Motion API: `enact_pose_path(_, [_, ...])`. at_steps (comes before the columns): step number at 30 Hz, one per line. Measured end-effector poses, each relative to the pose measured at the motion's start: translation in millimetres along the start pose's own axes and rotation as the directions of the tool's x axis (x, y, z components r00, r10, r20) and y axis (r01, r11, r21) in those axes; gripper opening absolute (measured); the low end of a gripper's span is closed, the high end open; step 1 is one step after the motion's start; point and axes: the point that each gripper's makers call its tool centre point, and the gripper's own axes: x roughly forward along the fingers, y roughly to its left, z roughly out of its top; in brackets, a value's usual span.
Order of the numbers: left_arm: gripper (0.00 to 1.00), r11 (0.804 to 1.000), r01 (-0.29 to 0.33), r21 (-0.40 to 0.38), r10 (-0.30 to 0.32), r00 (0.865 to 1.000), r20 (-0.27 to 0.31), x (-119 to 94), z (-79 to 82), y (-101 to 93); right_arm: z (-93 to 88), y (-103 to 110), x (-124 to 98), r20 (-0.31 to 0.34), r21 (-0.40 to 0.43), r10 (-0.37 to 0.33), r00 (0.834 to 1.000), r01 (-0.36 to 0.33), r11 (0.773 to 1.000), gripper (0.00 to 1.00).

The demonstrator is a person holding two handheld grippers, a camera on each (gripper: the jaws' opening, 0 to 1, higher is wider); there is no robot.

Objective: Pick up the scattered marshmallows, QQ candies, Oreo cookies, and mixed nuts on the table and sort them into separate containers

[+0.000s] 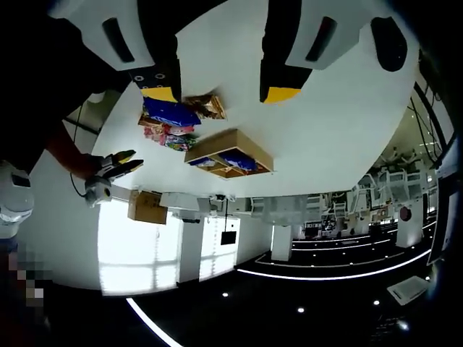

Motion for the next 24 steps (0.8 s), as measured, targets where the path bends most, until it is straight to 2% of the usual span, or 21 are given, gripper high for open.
enact_pose_path(6, [0.48,1.000,-0.005,-0.012,0.005,1.000,-0.001,-1,-3.3,2.7,-6.1,1,13,-0.034,0.008,0.017,0.999,-0.017,1.000,0.29])
enact_pose_path(24, [0.48,1.000,-0.002,-0.015,0.002,1.000,-0.010,-3,-8.6,3.7,-14.4,3,41,-0.080,0.017,0.045,0.996,-0.044,0.999,0.28])
